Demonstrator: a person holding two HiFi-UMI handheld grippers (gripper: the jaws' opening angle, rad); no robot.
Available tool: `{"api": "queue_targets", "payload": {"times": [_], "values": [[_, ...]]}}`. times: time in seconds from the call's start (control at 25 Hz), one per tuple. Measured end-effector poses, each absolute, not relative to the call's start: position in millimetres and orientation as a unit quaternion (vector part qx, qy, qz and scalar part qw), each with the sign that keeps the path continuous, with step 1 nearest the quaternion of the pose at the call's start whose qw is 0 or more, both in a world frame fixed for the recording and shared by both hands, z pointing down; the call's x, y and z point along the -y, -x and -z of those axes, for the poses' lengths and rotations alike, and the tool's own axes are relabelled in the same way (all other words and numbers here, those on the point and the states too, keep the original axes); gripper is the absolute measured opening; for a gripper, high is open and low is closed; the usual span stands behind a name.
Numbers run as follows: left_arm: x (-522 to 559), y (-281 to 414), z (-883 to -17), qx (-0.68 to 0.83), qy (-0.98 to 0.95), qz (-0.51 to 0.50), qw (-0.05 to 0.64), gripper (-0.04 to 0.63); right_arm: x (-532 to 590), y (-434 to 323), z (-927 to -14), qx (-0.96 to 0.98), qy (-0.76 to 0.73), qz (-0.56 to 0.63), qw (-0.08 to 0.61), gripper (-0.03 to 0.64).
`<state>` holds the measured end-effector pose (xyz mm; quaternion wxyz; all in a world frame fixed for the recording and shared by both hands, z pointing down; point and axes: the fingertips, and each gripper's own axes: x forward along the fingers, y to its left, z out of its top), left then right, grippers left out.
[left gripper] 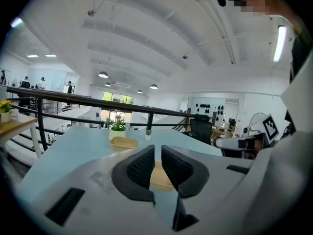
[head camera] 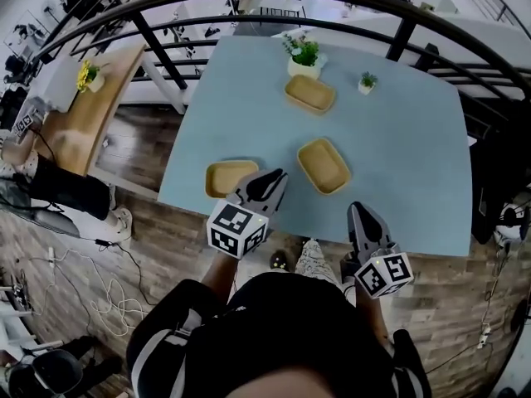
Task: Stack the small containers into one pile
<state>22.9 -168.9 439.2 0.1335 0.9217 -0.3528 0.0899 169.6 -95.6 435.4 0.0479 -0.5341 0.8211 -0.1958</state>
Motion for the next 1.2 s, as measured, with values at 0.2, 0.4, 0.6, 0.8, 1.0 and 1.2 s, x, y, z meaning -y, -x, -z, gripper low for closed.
{"api": "queue_targets", "payload": {"times": [0.2,0.4,0.6,0.8,1.0,1.2], "values": [[193,-31,-445,0.361,-0.917,-0.106,0.134,0.025,116,-177,-440,-0.823,0.528,0.205,0.047,0.034],[218,-45,-461,0.365,-0.911,-0.132,0.140,0.026,127,-196,-461,-0.812,0.533,0.233,0.041,0.045],[236,-55,-479,0.362,-0.907,-0.161,0.142,0.029,137,-207,-481,-0.803,0.537,0.259,0.036,0.058],[254,-70,-497,0.349,-0.906,-0.191,0.149,0.073,151,-211,-492,-0.803,0.529,0.274,0.037,0.071],[266,-79,-520,0.336,-0.901,-0.218,0.165,0.129,153,-209,-507,-0.804,0.518,0.290,0.023,0.089],[278,-80,-546,0.329,-0.893,-0.250,0.179,0.161,157,-207,-531,-0.799,0.514,0.313,-0.004,0.129]]}}
